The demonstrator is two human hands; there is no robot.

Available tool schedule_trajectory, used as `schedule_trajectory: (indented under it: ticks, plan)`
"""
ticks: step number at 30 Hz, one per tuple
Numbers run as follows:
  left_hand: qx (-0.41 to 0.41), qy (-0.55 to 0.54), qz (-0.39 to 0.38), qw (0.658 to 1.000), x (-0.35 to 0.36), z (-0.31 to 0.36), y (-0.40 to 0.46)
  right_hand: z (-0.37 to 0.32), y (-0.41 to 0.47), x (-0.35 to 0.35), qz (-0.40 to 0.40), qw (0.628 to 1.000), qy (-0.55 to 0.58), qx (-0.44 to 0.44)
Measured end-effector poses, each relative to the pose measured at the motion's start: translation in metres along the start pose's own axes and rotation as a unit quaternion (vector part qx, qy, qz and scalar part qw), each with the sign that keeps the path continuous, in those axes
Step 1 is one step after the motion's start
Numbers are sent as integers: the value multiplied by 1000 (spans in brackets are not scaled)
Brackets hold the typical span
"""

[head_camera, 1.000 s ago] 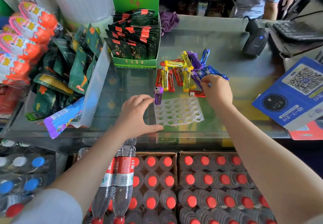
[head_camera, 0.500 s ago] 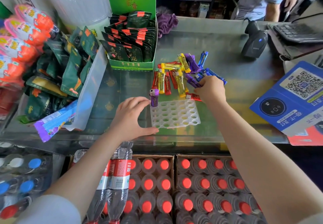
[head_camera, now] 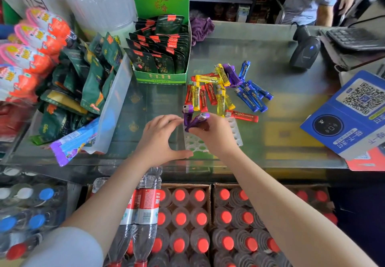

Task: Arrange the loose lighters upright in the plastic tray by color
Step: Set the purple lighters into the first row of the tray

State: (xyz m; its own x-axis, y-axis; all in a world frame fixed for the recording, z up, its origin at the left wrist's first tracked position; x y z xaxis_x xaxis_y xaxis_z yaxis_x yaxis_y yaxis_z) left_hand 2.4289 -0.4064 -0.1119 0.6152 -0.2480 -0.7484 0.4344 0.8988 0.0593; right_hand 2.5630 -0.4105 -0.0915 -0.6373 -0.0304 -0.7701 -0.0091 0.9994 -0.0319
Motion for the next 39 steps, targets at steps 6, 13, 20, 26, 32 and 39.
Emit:
schedule_trajectory:
  ticks: [6, 13, 20, 26, 32, 39]
  plan:
    - [1, 7, -3, 1000, 1, -5, 3, -9, 10, 2, -13, 985, -171, -19]
    - [3, 4, 2, 1000, 1, -4, 2, -22, 3, 7, 14, 967, -250, -44]
    - [-21, -21, -25, 999, 1, -2, 4, -13, 0, 8, 50, 972, -228, -34]
    - [-17, -11, -48, 999, -1, 2, 10, 16, 18, -44, 26, 995, -79, -45]
    - [-16, -4, -43, 999, 1, -2, 17, 61, 69, -83, 181, 974, -113, 81]
    - [9, 7, -34, 999, 0, -3, 24, 77, 126, -75, 116, 942, -298, 99]
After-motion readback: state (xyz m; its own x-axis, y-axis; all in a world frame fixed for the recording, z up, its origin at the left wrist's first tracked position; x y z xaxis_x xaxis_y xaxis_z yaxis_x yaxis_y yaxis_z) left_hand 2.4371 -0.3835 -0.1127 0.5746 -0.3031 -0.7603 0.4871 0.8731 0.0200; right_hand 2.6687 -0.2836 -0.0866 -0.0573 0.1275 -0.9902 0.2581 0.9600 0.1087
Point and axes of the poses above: each hand's wrist, its own y-axis towards the middle knuckle, its own x-axis out of the palm, z = x × y, the point moved 7 cm from there along y, towards the middle knuckle, and after that the axes turned 14 degrees about -y, right-handed, at the moved point
